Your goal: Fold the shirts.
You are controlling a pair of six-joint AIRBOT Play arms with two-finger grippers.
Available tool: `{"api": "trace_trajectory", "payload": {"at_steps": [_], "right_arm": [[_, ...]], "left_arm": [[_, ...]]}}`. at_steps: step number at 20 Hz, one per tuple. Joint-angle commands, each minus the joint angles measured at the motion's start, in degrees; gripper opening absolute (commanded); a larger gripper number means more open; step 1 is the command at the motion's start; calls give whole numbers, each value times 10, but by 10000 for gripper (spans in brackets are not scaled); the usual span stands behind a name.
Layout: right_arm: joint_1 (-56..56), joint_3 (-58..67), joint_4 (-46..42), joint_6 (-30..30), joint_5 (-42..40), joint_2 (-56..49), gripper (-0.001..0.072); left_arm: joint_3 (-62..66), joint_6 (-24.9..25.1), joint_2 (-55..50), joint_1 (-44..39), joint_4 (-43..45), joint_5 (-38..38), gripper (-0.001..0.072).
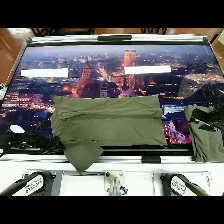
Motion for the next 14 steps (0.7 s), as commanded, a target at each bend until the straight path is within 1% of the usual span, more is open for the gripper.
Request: {"api": "trace_trajectory", "payload": {"at_steps": [1, 3, 6, 7, 9, 14], "right_arm": [[0, -40, 89, -49, 3, -7, 650], [1, -92, 141, -62, -13, -11, 650], [1, -170, 206, -82, -58, -12, 649], [1, -192, 210, -89, -68, -12, 649], [1, -219, 184, -89, -78, -12, 648], [1, -240, 177, -87, -110, -12, 638]], "left_arm": [[0, 1, -3, -20, -23, 10, 33], [0, 1, -3, -20, -24, 8, 33], [0, 1, -1, -20, -24, 7, 33], [0, 1, -1, -20, -24, 7, 33], [0, 1, -1, -20, -25, 3, 33], [3, 1, -1, -20, -25, -6, 33]]}}
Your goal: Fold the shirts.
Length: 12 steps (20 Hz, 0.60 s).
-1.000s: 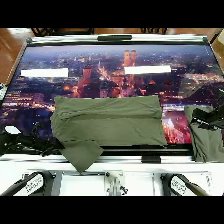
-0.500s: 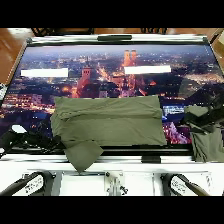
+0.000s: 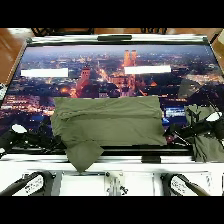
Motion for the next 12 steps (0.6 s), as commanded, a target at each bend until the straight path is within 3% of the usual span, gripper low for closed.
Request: {"api": "trace_trajectory", "payload": {"at_steps": [1, 7, 8, 11, 12], "right_arm": [[4, -20, 4, -2, -28, 0, 638], [70, -23, 3, 6, -47, -52, 638], [83, -23, 5, 7, -54, -59, 605], [105, -14, -1, 28, -85, -60, 90], [108, -3, 3, 30, -85, -60, 81]], "left_arm": [[5, 0, 0, 0, -1, -8, 33], [33, 0, 0, 0, 0, -25, 33], [40, 0, 0, 0, 0, -26, 33], [63, 21, 0, 0, 0, -30, 33], [72, 21, 0, 0, 4, -34, 33]]}}
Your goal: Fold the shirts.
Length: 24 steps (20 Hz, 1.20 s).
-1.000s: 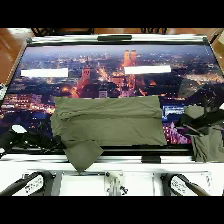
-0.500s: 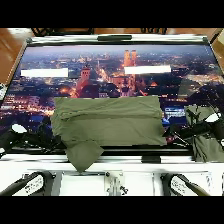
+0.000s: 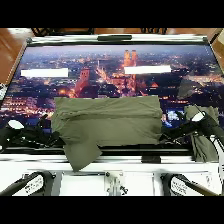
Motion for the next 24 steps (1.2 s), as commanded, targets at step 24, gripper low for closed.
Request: {"api": "trace_trajectory", "payload": {"at_steps": [24], "right_arm": [[148, 414, -89, 75, -103, -232, 82]], "left_arm": [[584, -42, -372, -33, 6, -23, 33]]}}
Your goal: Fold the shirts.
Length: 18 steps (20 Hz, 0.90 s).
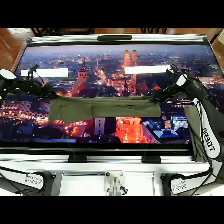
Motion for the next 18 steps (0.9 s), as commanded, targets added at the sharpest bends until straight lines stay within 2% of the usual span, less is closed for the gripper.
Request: {"api": "trace_trajectory", "payload": {"at_steps": [1, 2, 3, 4, 5, 6, 7, 9, 11, 14, 18], "right_arm": [[4, 12, -6, 14, -2, -21, 94], [3, 12, -6, 14, 2, -21, 106], [3, 12, -7, 10, 8, -19, 259], [3, 12, -7, 0, 21, -17, 558], [1, 14, -14, -18, 43, -12, 575], [-2, 15, -21, -26, 63, -5, 575], [-10, 15, -27, -27, 80, 2, 576], [-41, 15, -6, -27, 98, 9, 626], [-80, 14, 68, -27, 98, -4, 626], [-113, 14, 176, -40, 104, -48, 626], [-96, 14, 202, -49, 107, -91, 626]], "left_arm": [[29, -35, -60, -4, 2, -2, 33], [29, -52, -70, -4, 2, -3, 33], [29, -58, -77, -4, 1, -11, 53], [29, -57, -79, -4, 2, -22, 217], [31, -52, -79, -2, 2, -34, 474], [37, -52, -79, 3, 2, -51, 545], [45, -51, -79, 9, 2, -69, 546], [66, -51, -77, 20, 2, -106, 545], [86, -51, -71, 24, 1, -128, 545], [93, -50, -49, 24, 1, -131, 545], [93, -36, -19, 21, -10, -130, 544]]}}
